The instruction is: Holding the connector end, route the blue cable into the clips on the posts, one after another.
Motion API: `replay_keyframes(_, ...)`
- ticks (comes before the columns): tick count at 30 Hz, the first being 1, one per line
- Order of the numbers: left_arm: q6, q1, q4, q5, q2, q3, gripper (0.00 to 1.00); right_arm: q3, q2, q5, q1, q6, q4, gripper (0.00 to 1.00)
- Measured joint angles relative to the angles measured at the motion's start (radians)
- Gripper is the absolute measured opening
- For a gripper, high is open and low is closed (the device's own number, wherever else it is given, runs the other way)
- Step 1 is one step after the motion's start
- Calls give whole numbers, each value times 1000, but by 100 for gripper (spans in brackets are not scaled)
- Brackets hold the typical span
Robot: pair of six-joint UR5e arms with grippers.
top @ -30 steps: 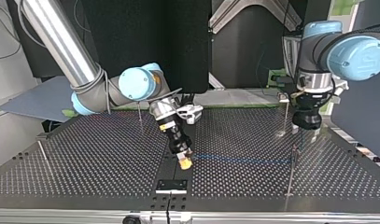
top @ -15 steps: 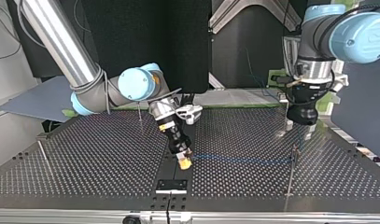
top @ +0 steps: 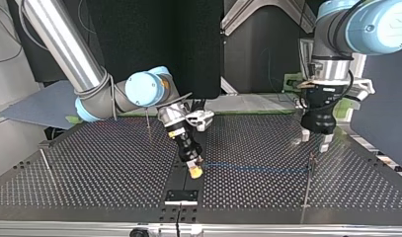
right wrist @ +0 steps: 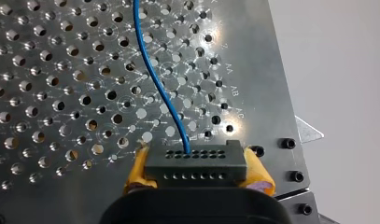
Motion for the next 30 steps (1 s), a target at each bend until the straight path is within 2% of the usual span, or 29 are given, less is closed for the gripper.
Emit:
replay_keyframes(13, 106, -23, -1, -30, 1, 0, 100, 1, 1, 2, 1, 1, 6, 0)
replay_keyframes(21, 106, -37, -3, -39, 1, 0, 100, 1, 2, 4, 3, 2, 5, 0)
replay_keyframes(30, 100, -57, -37, -87, 0, 0, 100, 1, 2, 1, 4, 2, 7, 0)
